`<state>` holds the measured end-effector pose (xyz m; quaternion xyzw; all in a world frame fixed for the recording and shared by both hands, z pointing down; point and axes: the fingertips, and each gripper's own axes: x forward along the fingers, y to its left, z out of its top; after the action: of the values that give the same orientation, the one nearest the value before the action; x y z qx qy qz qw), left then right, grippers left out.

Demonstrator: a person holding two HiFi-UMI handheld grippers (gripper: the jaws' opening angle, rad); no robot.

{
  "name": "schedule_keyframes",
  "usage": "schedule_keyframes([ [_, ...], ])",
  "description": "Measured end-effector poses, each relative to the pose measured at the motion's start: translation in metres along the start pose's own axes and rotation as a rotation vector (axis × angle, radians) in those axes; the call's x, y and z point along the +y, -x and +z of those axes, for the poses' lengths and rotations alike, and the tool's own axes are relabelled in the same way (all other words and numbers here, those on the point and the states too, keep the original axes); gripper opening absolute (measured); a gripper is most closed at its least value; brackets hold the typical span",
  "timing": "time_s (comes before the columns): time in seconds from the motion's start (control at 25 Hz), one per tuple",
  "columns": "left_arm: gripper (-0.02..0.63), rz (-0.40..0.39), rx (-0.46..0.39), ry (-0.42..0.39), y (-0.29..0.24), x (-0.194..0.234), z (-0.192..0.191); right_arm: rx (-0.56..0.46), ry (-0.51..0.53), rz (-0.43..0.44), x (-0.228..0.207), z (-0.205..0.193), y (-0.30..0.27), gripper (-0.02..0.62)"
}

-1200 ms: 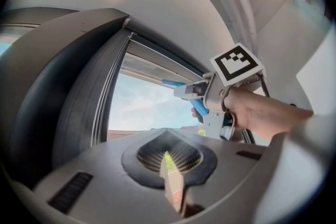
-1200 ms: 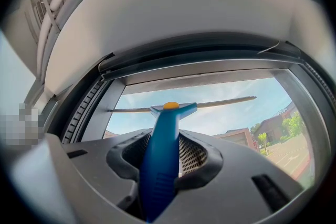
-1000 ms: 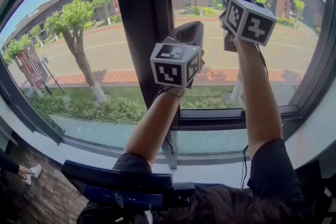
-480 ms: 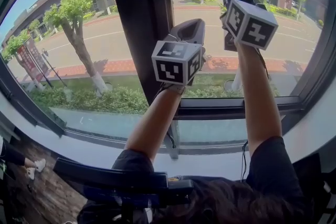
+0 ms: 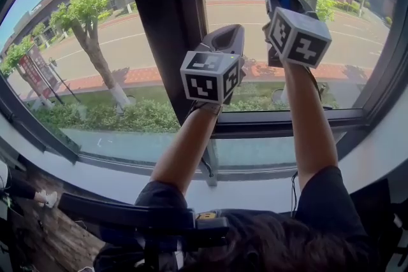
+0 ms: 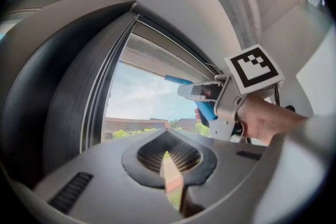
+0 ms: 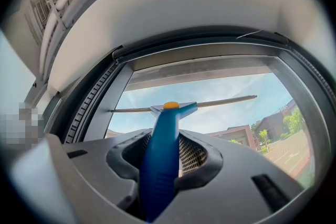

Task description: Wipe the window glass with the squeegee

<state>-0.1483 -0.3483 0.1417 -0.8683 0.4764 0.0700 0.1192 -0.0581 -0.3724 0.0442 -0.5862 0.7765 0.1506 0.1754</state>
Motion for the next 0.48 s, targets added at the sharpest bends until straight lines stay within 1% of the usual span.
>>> schedule_keyframes([
  [0.48,0.002,-0.008,0.032,0.034,0.0,-0.009,-0.027,0.035,-0.01,0.0,-0.002,-0.041,0.021,0.135],
])
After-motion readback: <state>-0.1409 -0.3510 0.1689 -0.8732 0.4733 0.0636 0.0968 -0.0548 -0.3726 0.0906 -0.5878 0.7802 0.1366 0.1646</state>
